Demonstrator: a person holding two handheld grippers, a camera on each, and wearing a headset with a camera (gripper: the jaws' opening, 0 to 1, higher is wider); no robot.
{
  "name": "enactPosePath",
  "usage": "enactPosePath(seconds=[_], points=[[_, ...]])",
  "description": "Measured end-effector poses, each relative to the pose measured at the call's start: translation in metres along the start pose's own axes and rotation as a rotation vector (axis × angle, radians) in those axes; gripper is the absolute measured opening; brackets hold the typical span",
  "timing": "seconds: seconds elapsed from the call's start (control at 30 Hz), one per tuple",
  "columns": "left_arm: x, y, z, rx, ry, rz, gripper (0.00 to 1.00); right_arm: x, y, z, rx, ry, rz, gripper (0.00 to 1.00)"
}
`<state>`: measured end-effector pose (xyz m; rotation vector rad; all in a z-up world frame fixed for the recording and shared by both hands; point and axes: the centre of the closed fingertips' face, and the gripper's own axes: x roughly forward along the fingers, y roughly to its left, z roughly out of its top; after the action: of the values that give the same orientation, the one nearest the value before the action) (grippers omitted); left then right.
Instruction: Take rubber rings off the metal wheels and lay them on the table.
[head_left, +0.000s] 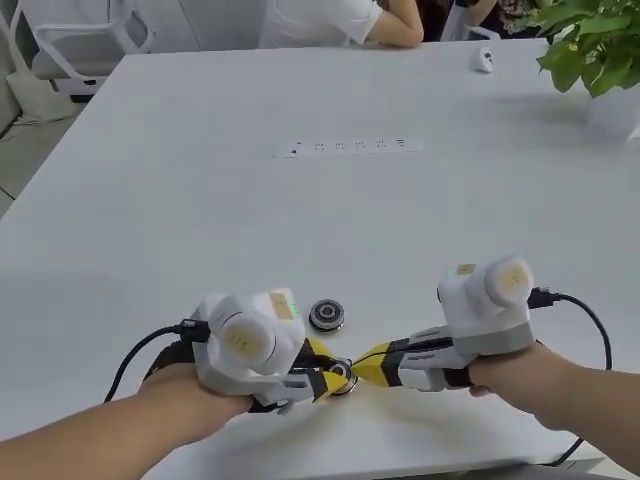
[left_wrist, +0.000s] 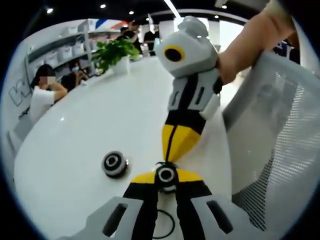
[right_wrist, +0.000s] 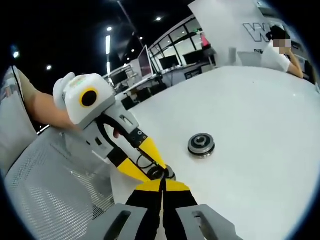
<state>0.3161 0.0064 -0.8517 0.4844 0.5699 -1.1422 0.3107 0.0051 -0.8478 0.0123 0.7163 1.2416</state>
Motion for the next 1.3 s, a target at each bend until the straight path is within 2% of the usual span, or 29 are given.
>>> enactPosePath(seconds=[0.13, 0.17, 0.2, 0.23, 0.3, 0.4, 0.63, 0.67, 0.7, 0.77, 0.83, 0.87, 0.93, 1.03, 1.13, 1.3], points=[[0.0, 0.0, 0.0, -0.001, 0.0, 0.0, 0.12, 0.001, 0.002, 0.001, -0.007, -0.001, 0.01, 0.0], [0.001, 0.0, 0.001, -0.003, -0.002, 0.005, 0.12, 0.004, 0.037, 0.016, 0.022, -0.075, 0.185, 0.0], [0.0, 0.0, -0.001, 0.006, 0.008, 0.004, 0.12, 0.003, 0.026, 0.012, 0.041, -0.041, 0.068, 0.0], [-0.001, 0.0, 0.001, -0.006, -0.004, 0.003, 0.12, 0.004, 0.026, 0.011, -0.051, -0.023, 0.068, 0.0], [-0.001, 0.0, 0.002, -0.006, -0.008, 0.006, 0.12, 0.006, 0.021, 0.01, -0.042, -0.03, 0.061, 0.0], [-0.002, -0.001, 0.002, -0.005, -0.005, 0.009, 0.12, 0.005, 0.015, -0.001, -0.038, -0.004, 0.049, 0.0], [-0.002, -0.001, 0.001, -0.003, -0.007, 0.008, 0.12, -0.001, 0.002, 0.0, -0.025, -0.006, 0.014, 0.0], [-0.002, -0.001, 0.001, -0.004, -0.008, 0.008, 0.12, -0.002, 0.0, -0.002, -0.045, -0.001, 0.006, 0.0], [-0.002, -0.001, 0.001, -0.003, -0.009, 0.007, 0.12, -0.003, -0.001, -0.006, -0.098, 0.017, 0.006, 0.0], [-0.002, 0.0, 0.0, -0.005, -0.011, 0.006, 0.12, -0.004, 0.0, -0.011, -0.123, 0.042, 0.008, 0.0], [-0.003, 0.0, 0.0, -0.006, -0.012, 0.005, 0.12, -0.002, -0.002, -0.016, -0.148, 0.061, 0.001, 0.1], [-0.002, 0.0, 0.0, -0.006, -0.013, 0.004, 0.12, -0.002, -0.002, -0.017, -0.15, 0.063, 0.001, 0.11], [-0.002, 0.0, 0.001, -0.006, -0.013, 0.003, 0.12, -0.002, -0.003, -0.017, -0.176, 0.075, -0.002, 0.13], [-0.002, 0.0, 0.0, -0.008, -0.015, 0.004, 0.12, 0.001, -0.001, -0.015, -0.192, 0.066, 0.003, 0.16], [-0.002, 0.0, 0.0, -0.008, -0.015, 0.004, 0.12, 0.007, -0.001, -0.013, -0.227, 0.069, -0.001, 0.22], [-0.002, 0.0, 0.0, -0.011, -0.018, 0.004, 0.12, 0.014, 0.001, -0.011, -0.249, 0.066, 0.0, 0.26]])
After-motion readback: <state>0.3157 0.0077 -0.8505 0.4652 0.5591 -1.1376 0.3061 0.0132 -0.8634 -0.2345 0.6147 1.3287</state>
